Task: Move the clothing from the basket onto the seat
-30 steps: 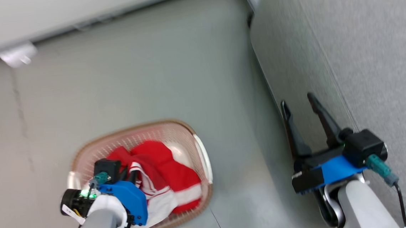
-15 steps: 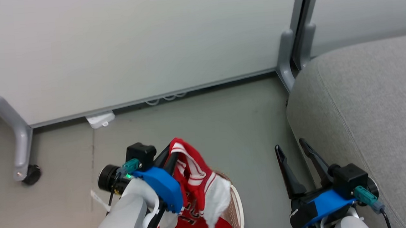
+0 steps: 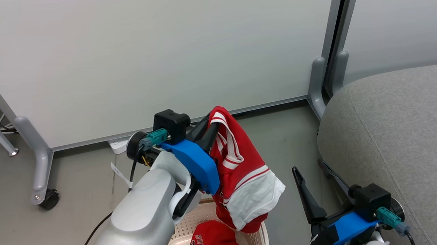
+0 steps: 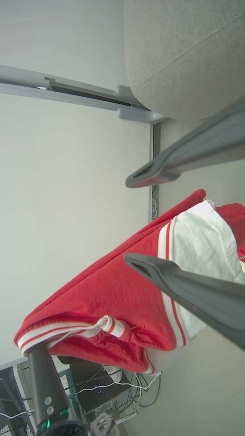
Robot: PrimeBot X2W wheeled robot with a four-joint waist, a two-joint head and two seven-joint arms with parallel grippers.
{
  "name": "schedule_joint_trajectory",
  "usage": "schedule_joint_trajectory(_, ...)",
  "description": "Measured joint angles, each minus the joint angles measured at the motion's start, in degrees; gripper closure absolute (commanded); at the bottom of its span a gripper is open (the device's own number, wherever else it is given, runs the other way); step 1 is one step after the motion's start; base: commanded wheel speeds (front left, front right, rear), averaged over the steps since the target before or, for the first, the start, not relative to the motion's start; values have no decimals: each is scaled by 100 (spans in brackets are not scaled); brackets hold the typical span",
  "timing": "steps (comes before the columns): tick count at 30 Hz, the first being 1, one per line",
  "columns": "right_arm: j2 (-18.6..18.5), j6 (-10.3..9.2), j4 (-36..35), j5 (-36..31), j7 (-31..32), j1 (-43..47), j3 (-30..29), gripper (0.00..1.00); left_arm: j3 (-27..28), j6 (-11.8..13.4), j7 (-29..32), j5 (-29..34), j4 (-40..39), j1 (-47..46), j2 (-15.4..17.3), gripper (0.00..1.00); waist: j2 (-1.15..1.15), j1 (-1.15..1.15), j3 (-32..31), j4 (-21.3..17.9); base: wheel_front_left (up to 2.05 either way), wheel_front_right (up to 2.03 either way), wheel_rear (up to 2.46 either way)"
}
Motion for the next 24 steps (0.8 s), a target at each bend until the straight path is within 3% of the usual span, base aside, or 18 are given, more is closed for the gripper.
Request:
schedule_joint_trajectory(13, 0, 0, -35, 27, 46, 24, 96, 0, -537, 171, -43, -430, 78, -119, 0, 100, 0, 0, -36, -93, 0, 0, 0)
schedule_joint_trajectory(24, 1, 0, 123, 583, 394, -628, 1070, 0, -855, 235, -145, -692, 204, -256, 0, 100, 0, 1, 36, -194, 0, 0, 0)
